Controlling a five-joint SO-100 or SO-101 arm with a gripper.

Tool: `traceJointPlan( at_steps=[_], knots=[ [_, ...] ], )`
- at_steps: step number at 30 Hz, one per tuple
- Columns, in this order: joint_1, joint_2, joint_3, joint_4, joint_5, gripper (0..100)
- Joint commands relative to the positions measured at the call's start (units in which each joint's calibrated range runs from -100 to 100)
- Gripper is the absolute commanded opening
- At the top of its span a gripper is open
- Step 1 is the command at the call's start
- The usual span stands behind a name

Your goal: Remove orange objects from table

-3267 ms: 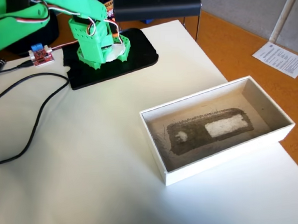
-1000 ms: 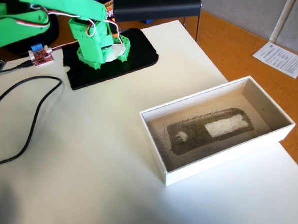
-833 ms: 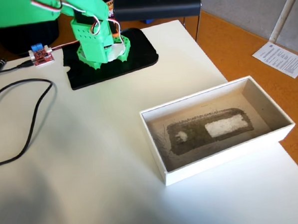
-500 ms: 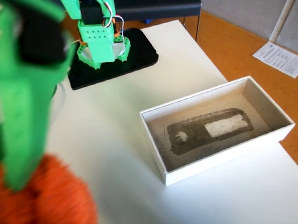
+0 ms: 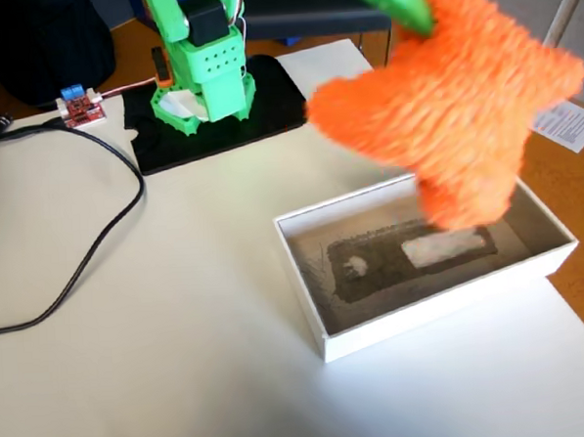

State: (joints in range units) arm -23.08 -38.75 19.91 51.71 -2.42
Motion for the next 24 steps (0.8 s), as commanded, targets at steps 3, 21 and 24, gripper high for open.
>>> traceJointPlan(
  at_steps=[3,21,24],
  knots=[
    [-15.03,-15.26,23.99,-13.89,6.01,0],
    [-35.29,35.85,-12.93,-47.46,20.51,39],
    [-34.33,33.34,-9.05,-49.0,17.83,39]
  ],
)
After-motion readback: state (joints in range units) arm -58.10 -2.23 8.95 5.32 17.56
